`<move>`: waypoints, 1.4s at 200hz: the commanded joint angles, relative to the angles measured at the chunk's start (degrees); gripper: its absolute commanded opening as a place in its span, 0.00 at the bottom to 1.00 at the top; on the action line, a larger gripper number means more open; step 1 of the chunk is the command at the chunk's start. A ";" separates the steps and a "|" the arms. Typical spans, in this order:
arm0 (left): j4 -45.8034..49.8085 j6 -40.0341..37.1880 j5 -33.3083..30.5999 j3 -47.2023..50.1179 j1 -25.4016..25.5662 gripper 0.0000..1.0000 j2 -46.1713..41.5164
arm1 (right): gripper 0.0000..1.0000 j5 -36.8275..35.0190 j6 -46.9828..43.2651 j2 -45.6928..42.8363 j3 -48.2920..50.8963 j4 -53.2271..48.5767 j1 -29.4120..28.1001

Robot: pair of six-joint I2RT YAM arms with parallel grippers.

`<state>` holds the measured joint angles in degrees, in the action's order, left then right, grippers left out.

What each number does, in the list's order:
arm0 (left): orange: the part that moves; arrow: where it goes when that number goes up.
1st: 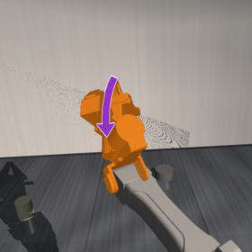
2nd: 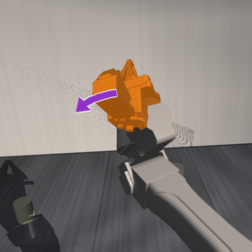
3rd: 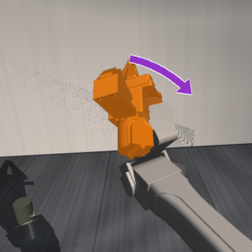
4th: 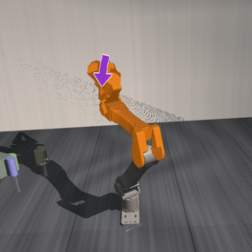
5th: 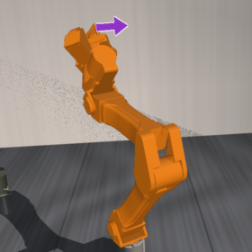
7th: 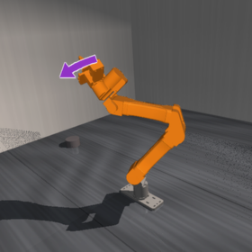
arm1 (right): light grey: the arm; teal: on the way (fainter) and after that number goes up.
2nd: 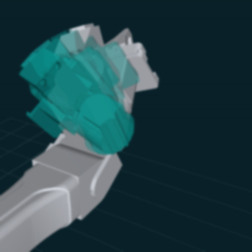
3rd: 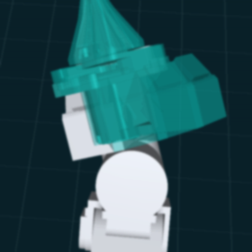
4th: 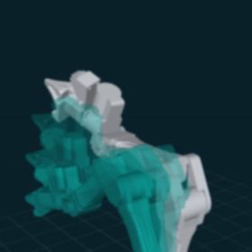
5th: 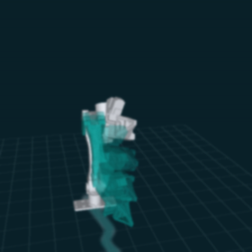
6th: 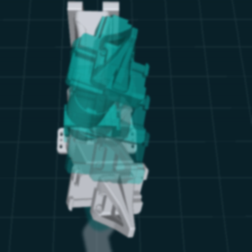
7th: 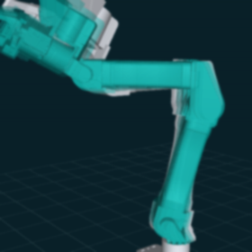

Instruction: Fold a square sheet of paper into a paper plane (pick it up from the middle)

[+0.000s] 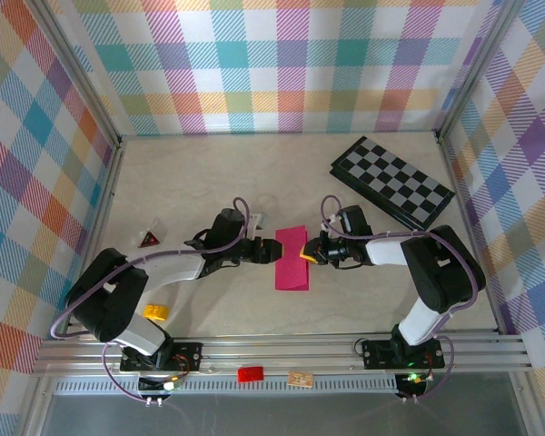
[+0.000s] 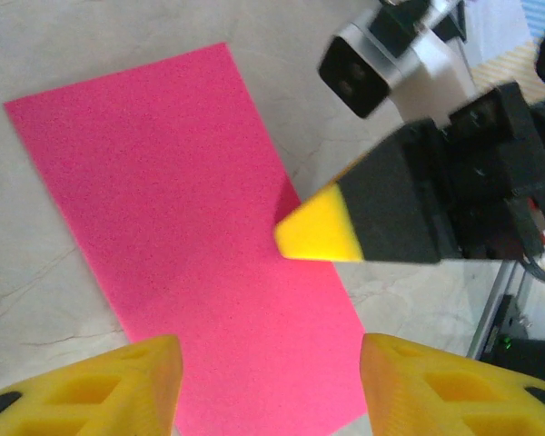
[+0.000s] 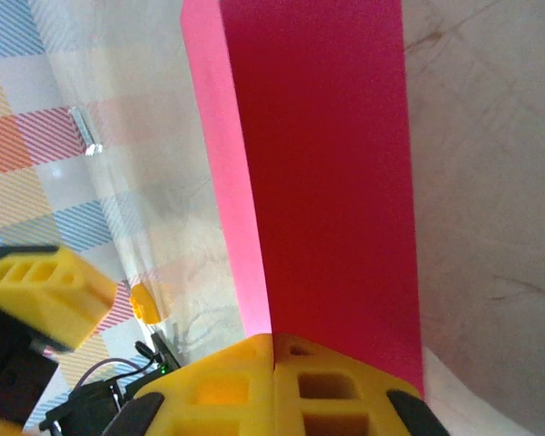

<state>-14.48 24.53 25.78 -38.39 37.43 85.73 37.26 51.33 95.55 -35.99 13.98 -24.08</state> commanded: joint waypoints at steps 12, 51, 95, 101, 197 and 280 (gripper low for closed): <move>4.32 -8.06 -7.29 -0.02 4.66 0.57 -3.84 | 0.05 -2.22 2.00 -1.16 1.24 2.36 -0.27; 7.01 -13.24 -12.92 0.55 9.65 0.62 -6.17 | 0.10 -0.98 2.68 -0.87 2.37 3.94 -0.27; 11.45 -19.61 -25.05 -1.36 19.30 0.64 -5.35 | 0.11 0.17 2.94 -1.60 2.57 4.38 -0.27; 11.58 -20.13 -26.38 -1.55 20.55 0.65 -5.17 | 0.11 0.33 2.97 -1.59 2.44 4.31 -0.27; 17.38 -27.99 -50.37 -12.15 36.11 0.79 8.43 | 0.10 -0.25 2.70 -1.93 1.72 1.98 -0.27; 20.16 -28.99 -61.01 -16.80 38.29 0.74 15.19 | 0.10 -0.34 2.63 -2.04 1.53 1.48 -0.27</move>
<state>3.90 -3.09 -31.29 -53.63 74.81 100.01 36.62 53.82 94.41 -34.15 15.97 -24.08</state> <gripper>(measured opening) 0.760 0.103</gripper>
